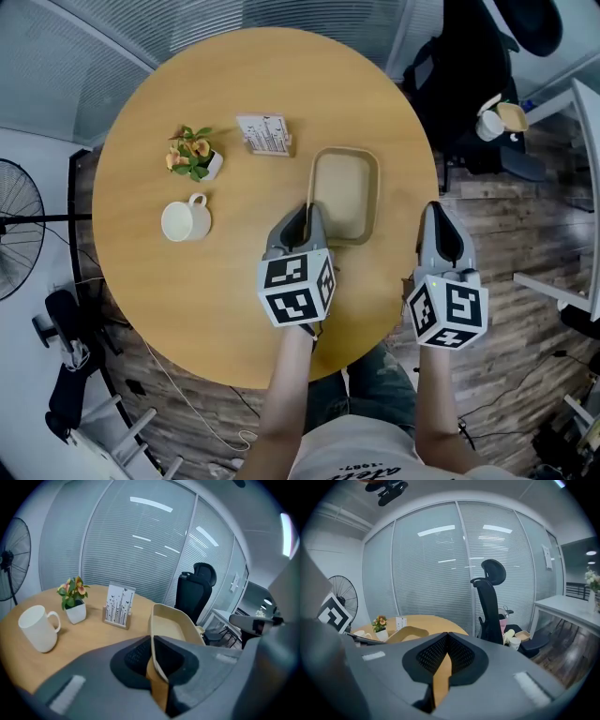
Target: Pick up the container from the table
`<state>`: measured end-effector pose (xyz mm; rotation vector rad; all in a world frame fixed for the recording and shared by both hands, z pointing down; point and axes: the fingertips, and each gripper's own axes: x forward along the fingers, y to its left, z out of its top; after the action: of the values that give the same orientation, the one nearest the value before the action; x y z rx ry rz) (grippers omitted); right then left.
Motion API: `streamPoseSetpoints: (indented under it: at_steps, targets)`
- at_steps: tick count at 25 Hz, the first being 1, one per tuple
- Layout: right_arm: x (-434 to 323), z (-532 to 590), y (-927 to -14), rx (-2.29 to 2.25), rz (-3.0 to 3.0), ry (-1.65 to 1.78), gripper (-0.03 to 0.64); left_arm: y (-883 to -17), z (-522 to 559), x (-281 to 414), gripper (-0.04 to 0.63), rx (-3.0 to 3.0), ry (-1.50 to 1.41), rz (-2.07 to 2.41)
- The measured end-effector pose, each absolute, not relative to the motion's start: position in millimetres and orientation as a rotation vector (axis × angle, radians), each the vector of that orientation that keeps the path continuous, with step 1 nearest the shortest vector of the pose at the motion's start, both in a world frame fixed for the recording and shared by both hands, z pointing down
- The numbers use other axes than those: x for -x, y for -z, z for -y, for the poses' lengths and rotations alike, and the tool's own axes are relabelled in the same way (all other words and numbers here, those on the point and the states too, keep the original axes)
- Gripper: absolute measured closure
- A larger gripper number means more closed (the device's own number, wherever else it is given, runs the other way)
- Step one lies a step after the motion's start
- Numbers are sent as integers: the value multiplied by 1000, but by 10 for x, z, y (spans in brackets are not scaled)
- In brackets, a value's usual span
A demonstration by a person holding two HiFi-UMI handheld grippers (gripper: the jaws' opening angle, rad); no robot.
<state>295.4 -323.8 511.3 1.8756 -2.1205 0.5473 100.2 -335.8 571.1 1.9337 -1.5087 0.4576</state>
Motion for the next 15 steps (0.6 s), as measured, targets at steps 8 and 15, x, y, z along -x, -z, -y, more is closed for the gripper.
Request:
streamPoseSetpoints:
  at_steps: [8,15]
  targets:
    - [-2644,3266,-4555,-1886,2211,-436,594,-5041,3293,-550,577,-1963,-339,1616]
    - [-2312,3245,-4119,-1896,2274,-340,594,-4533,3173,-57,577,-1974,-233,1705]
